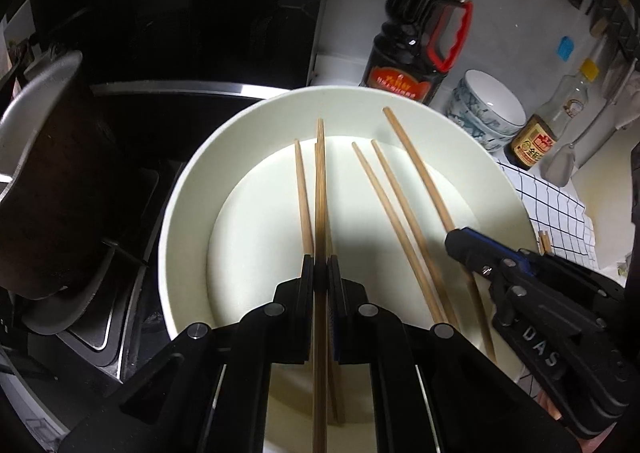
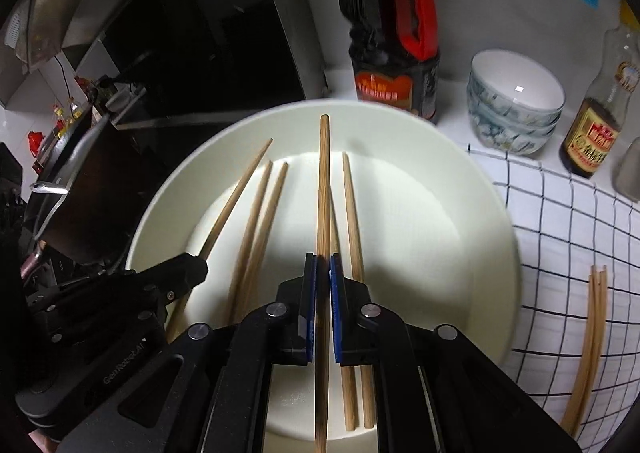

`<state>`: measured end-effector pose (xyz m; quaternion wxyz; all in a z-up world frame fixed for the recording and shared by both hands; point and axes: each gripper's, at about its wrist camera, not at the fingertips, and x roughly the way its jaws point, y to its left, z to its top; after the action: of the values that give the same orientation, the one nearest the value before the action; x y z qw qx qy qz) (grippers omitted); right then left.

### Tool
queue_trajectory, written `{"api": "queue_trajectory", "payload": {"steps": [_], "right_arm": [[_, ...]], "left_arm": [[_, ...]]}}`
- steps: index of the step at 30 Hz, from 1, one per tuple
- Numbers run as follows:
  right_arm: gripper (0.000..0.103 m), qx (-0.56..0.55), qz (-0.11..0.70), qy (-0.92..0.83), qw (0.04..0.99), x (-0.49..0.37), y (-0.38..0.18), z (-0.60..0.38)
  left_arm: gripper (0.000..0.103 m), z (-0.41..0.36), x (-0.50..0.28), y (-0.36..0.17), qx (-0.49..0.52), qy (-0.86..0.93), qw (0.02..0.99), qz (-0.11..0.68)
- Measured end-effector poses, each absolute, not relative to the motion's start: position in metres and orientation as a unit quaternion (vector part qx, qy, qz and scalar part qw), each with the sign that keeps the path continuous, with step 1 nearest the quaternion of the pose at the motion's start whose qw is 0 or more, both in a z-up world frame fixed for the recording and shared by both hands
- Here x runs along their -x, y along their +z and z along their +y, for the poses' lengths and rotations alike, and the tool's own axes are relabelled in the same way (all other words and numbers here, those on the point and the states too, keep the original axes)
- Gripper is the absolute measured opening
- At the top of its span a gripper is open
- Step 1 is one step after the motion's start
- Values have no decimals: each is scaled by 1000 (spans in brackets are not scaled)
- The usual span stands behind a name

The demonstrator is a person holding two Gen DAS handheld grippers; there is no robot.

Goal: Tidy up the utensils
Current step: 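Carry the chopstick into the white bowl and open the right tool, then withdraw the right tool from the bowl back over the chopsticks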

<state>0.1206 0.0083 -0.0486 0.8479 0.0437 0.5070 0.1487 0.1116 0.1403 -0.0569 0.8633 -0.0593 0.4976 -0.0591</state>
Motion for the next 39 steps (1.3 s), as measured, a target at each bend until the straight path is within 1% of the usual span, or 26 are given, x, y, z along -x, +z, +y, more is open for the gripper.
{"api": "queue_trajectory", "payload": {"steps": [9,15,17,18,19,20,21,22,24,26,28,31,34,36,39], "right_arm": [[6,-41,538,148,829,-137,-71,5],[7,-39,541,149,827,-141,-76,1],[7,-38,543,148,826,-142,-77,1],[7,-38,543,148,826,-144,-77,2],[7,-38,542,148,827,-143,-76,2],[10,-38,541,147,827,-144,-76,1],[16,-36,538,145,829,-144,-75,1],[18,-35,536,143,831,-144,-73,0],[19,-35,533,142,833,-142,-70,-2],[19,-36,531,141,835,-139,-67,-4],[22,-38,528,140,837,-136,-64,-6],[25,-41,525,140,838,-130,-59,-8],[28,-45,521,139,841,-121,-53,-9],[33,-46,519,139,842,-116,-49,-8],[33,-45,517,140,843,-107,-44,-8]], "left_arm": [[8,134,-125,-75,53,-51,850,522],[8,131,-132,-83,48,-49,842,535],[13,131,-132,-83,45,-45,842,536],[23,131,-132,-83,44,-44,842,535],[37,132,-132,-82,43,-41,844,533],[44,132,-131,-79,42,-37,846,530],[56,133,-131,-78,42,-35,848,527],[59,135,-130,-75,43,-31,851,523],[60,138,-129,-71,43,-31,853,520],[66,142,-127,-68,42,-23,853,520],[74,146,-124,-66,42,-16,854,519],[79,153,-118,-62,47,-11,855,516],[82,158,-112,-57,48,-8,858,512],[83,160,-109,-54,46,-7,860,509],[84,161,-103,-45,42,-9,863,504]]}}
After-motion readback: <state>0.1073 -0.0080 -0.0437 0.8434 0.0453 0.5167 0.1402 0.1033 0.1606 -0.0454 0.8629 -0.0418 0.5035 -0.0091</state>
